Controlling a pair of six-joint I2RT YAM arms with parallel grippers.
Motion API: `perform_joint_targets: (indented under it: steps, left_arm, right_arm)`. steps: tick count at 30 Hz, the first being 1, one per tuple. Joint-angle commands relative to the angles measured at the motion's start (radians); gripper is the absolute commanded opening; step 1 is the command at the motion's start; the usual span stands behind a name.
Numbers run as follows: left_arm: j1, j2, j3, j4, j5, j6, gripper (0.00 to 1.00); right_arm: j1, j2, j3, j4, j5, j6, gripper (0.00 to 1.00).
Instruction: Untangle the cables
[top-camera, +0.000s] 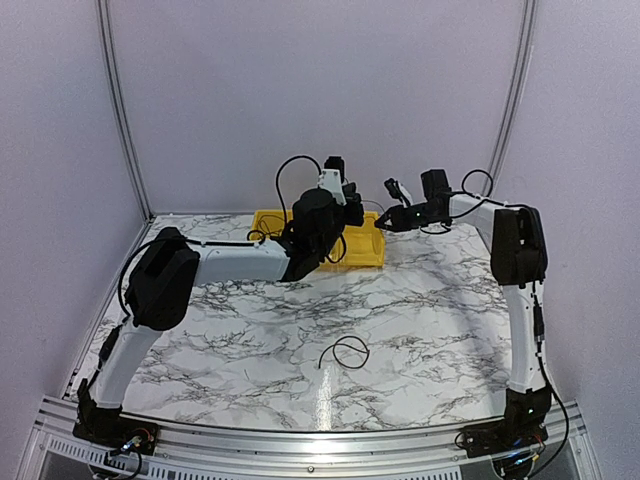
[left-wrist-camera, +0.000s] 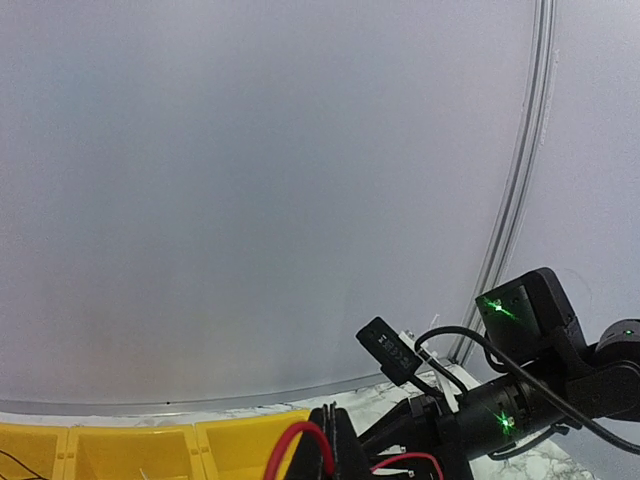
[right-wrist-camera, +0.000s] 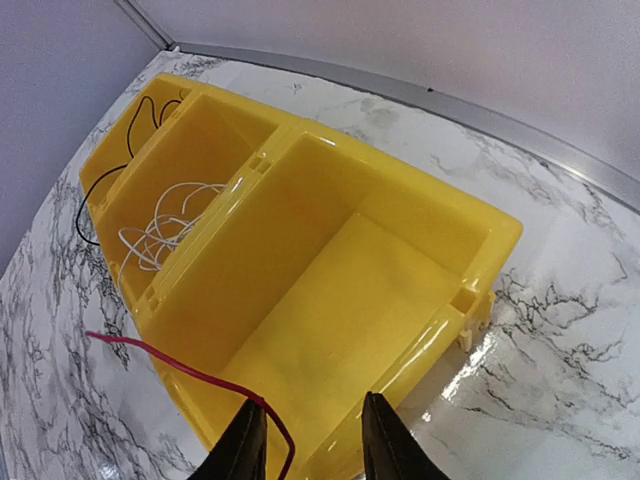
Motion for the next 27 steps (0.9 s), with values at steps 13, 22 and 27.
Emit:
perform_joint_targets:
  steps: [13,22,27]
  left_arm:
    - [0.043,0.159,0.204,-0.191,0.123,-0.033,0.0]
    - [0.043,0.141,0.183,-0.189,0.15,-0.062,0.0]
    - [0.043,0.108,0.144,-0.166,0.169,-0.066,0.0]
  right_arm:
    - [-0.006,-0.413,-0.333,0.093,0.055,-0.074,0.46]
    - [0.036,-0.374,-0.301,-0.004,-0.038,-0.135,0.58]
    - [0.061,-0.311,-0.265,-0.059,-0.023,-0.142,0.59]
